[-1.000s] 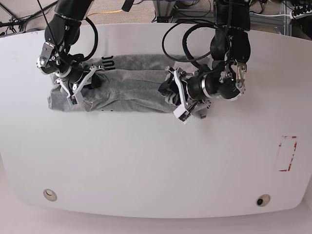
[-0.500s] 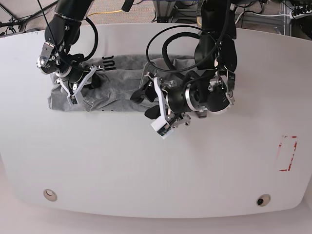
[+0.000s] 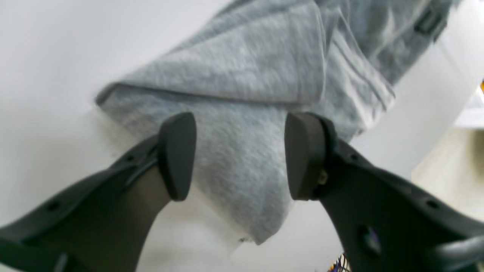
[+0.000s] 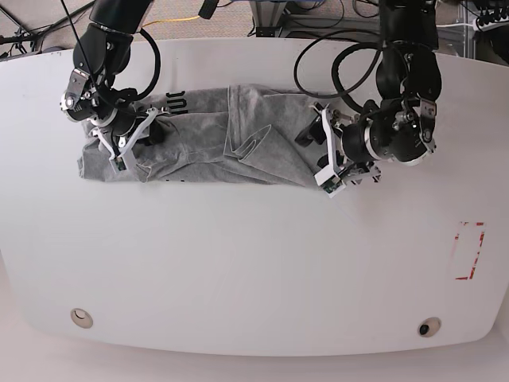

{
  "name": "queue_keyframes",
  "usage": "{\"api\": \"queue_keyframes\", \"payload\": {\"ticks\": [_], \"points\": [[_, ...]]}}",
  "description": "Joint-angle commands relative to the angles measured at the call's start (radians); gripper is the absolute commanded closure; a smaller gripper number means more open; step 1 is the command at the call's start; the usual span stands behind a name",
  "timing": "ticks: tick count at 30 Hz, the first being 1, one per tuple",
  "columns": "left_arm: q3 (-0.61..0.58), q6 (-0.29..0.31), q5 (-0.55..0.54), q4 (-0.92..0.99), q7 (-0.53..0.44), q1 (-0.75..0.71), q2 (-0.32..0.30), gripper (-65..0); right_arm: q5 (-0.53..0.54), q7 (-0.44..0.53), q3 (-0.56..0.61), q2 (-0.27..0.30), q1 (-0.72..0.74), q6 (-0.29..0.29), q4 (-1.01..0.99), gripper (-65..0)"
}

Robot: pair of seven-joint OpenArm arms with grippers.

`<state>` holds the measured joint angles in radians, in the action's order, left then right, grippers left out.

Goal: Fold the T-shirt properly
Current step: 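Release and regrasp the folded layer with the left gripper, press it flat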

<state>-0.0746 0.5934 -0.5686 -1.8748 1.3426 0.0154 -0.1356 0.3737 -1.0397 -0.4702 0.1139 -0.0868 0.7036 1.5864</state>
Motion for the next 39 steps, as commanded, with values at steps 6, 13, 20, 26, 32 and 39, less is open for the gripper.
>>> {"api": "queue_keyframes", "payload": {"ticks": [6, 13, 20, 26, 32, 39], "points": [[-0.043, 0.024, 0.002, -0.001, -0.021, 0.013, -0.009, -34.4, -0.015, -0.023, 0.0, 0.008, 0.003, -0.005, 0.004, -8.2], [-0.083, 0.023, 0.066, 0.152, -0.021, 0.094, 0.034, -34.4, -0.012, -0.023, 0.0, 0.008, 0.003, -0.005, 0.004, -8.2], [-0.121, 0.023, 0.083, 0.24, -0.061, 0.157, 0.063, -34.4, -0.012, -0.023, 0.0, 0.008, 0.002, -0.005, 0.004, -8.2], [-0.173, 0.023, 0.091, 0.245, -0.122, 0.191, 0.101, -34.4, -0.012, -0.023, 0.0, 0.007, 0.003, -0.005, 0.004, -8.2], [-0.178, 0.023, 0.193, 0.31, -0.223, 0.235, 0.181, -34.4, -0.012, -0.023, 0.0, 0.007, 0.003, -0.005, 0.004, -8.2], [-0.173, 0.03, 0.341, 0.323, -0.266, 0.266, 0.23, -34.4, -0.017, -0.023, 0.0, 0.007, 0.002, -0.005, 0.004, -8.2]]}}
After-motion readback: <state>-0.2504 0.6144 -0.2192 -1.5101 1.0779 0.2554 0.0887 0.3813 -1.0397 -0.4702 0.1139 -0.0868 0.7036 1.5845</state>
